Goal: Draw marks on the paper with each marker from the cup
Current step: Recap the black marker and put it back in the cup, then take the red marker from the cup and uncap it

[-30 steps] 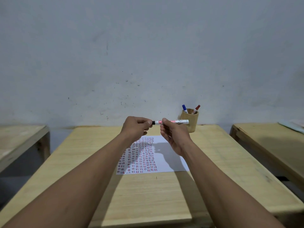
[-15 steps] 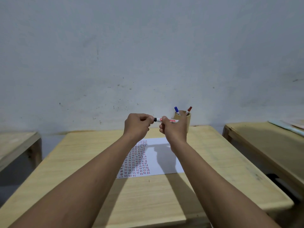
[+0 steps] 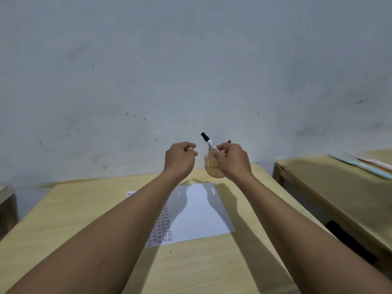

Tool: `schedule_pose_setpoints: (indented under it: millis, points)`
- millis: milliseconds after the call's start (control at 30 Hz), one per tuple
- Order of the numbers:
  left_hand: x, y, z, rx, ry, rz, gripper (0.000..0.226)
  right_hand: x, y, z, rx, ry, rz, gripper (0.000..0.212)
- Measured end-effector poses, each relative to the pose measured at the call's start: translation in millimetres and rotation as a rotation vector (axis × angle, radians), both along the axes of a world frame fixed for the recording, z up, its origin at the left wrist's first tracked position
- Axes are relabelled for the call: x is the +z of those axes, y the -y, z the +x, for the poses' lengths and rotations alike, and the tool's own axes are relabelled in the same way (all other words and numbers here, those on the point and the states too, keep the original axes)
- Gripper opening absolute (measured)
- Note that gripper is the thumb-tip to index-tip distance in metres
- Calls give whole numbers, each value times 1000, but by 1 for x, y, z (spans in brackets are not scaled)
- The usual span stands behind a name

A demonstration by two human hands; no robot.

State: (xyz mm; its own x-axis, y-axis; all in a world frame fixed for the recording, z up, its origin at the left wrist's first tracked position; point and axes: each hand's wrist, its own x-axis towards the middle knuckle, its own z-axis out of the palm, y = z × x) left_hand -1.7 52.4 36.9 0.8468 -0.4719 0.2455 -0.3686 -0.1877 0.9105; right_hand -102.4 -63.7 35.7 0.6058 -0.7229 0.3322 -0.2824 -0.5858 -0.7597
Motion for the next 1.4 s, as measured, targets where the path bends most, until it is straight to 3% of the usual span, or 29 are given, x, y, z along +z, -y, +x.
schedule_pose_setpoints:
  millis: [167,500,600,767,867,1000,1133,1400]
  points:
    - [-26,34,6,-9,30,131,34,10,37,9,-15,62,35,24]
    - [-67,94,20,-81,4,230,83,6,82,44,-44,187,-3,14]
    - [-78,107,18,-81,1,196,63,-3,89,56,-28,134,6,16]
    - [-83,124,18,-61,42,162,59,-21,97,66,55,-41,132,16]
    - [-86,130,19,-39,35,133,57,-25,101,65,68,-7,187,17]
    - [-95,131,22,-11,52,91,61,-36,110,61,-130,139,171,23]
    - [-101,132,24,1,82,50,60,-45,116,64,-173,47,225,38]
    - [-103,131,25,16,101,56,56,-44,122,82,-151,-11,211,15]
